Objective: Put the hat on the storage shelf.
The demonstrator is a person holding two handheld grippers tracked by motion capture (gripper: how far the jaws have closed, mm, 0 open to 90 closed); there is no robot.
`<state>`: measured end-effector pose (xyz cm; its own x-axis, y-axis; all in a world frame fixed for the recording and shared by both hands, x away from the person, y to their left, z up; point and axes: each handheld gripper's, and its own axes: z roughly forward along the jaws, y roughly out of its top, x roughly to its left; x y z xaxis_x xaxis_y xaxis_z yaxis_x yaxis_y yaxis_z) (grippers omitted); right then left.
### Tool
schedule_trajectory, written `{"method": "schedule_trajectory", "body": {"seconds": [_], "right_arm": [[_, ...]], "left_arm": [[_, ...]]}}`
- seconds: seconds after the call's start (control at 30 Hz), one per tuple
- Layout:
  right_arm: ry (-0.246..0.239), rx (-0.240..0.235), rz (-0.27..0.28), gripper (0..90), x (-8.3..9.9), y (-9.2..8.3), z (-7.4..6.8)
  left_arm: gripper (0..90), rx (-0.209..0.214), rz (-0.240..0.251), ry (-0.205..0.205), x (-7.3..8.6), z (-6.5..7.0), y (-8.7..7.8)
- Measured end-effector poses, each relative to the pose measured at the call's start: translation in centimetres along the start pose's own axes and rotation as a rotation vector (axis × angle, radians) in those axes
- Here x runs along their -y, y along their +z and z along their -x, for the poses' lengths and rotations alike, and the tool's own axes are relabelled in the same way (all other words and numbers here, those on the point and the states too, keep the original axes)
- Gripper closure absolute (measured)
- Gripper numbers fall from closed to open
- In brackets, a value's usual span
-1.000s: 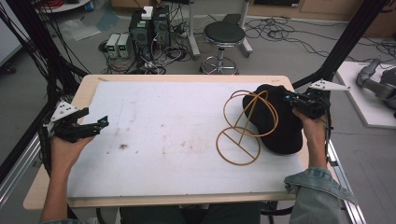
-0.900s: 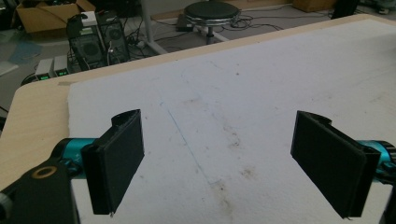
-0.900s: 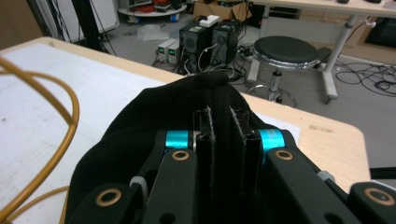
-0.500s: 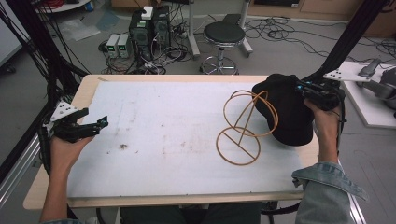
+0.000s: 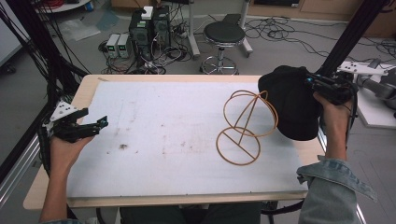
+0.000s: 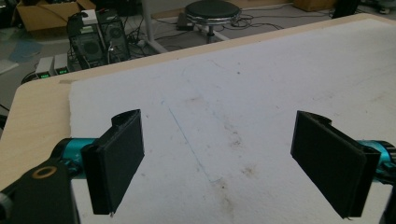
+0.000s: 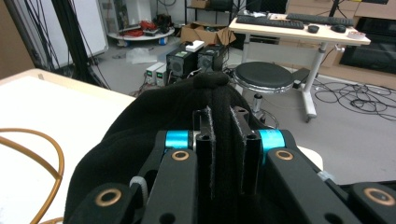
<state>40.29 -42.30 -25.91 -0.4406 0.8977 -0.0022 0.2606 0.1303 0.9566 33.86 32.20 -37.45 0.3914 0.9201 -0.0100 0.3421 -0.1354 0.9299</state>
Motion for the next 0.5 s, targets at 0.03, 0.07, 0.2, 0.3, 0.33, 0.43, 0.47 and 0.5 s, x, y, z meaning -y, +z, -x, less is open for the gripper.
{"method": "schedule_trajectory", "body": {"seconds": [0.03,0.07,0.2,0.3,0.33,0.43,0.47,0.5], "right_arm": [[-0.005,0.003,0.007,82.6,-0.1,-0.1,0.2],[-0.002,0.005,0.014,82.6,-0.3,-0.3,0.3],[0.01,-0.004,0.045,82.6,-0.9,-1.2,0.5],[0.004,-0.001,0.057,82.6,-1.5,-1.8,0.5],[-0.002,0.004,0.062,82.6,-1.6,-2.0,0.6],[0.007,-0.001,0.072,82.6,-2.0,-2.5,0.7],[0.012,-0.008,0.079,82.6,-2.1,-2.7,0.7],[0.012,-0.012,0.083,82.7,-2.2,-2.9,0.6]], "left_arm": [[17.5,-0.001,-0.001,0.002,0.0,0.0,0.0],[17.6,-0.001,0.0,0.002,0.0,0.0,0.0],[17.5,-0.001,-0.004,0.004,0.0,0.0,0.0],[17.5,-0.001,-0.004,0.005,0.0,0.0,0.0],[17.6,0.0,-0.003,0.005,0.0,0.0,0.0],[17.5,0.0,0.001,0.003,0.0,0.0,0.0],[17.6,-0.001,0.0,0.004,0.0,0.0,0.0],[17.5,-0.001,0.0,0.003,0.0,0.0,0.0]]}}
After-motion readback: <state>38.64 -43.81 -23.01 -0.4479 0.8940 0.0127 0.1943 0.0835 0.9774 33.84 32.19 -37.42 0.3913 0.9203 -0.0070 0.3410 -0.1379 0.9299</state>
